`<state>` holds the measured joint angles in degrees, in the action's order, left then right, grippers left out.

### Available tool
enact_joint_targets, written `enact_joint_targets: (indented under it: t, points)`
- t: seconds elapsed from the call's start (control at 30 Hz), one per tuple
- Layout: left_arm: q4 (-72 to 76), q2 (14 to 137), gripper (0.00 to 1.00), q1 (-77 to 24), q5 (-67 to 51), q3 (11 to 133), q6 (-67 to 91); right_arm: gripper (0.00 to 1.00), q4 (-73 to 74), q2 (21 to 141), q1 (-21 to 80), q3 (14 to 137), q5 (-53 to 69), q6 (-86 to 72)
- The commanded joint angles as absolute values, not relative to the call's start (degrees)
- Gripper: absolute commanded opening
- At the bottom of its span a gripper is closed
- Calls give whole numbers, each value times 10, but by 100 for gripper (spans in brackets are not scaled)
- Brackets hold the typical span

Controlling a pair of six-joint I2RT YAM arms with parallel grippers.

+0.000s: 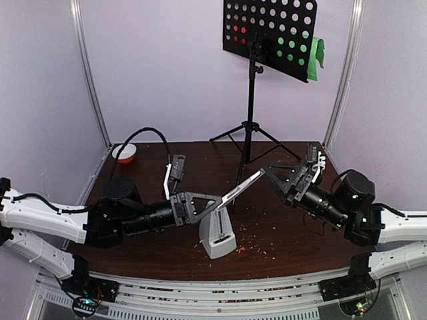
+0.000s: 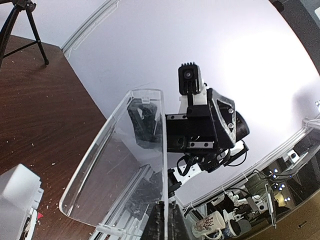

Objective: Pack up the instrument practice props

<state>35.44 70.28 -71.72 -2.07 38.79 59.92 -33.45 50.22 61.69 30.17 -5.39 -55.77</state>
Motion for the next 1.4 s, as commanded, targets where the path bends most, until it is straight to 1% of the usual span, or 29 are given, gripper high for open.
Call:
enact_joint_targets:
  t: [0.0,0.17,0.3,0.5,0.63,0.93,1.03,1.1,1.17,1.23,1.27,1.3,1.37]
  points:
    - [430,693,0,-709,-6,394,624,100,-414,520,626,296,-71,-558]
    - [435,708,0,-701,-28,413,627,99,-418,563,628,323,-66,-550]
    - [448,718,0,-695,-38,420,635,94,-438,601,629,350,-40,-539]
    - [457,736,0,-694,-56,436,646,86,-493,642,628,353,-47,-533]
    - [452,742,0,-693,-62,443,647,79,-495,663,629,374,-46,-523]
    - [441,741,0,-691,-59,442,649,61,-513,649,628,356,-58,-537]
    - [435,738,0,-689,-57,443,653,60,-509,642,628,353,-58,-544]
    - [428,735,0,-688,-56,446,653,56,-506,640,628,354,-56,-550]
    - [410,733,0,-687,-58,455,648,52,-505,639,628,354,-53,-556]
    - [366,730,0,-685,-64,472,635,49,-502,639,629,355,-51,-558]
    - [351,729,2,-684,-68,483,627,49,-497,638,628,357,-52,-558]
    - [330,728,15,-682,-73,494,620,48,-491,636,628,358,-52,-557]
    - [271,720,45,-678,-77,513,602,48,-471,629,629,360,-57,-548]
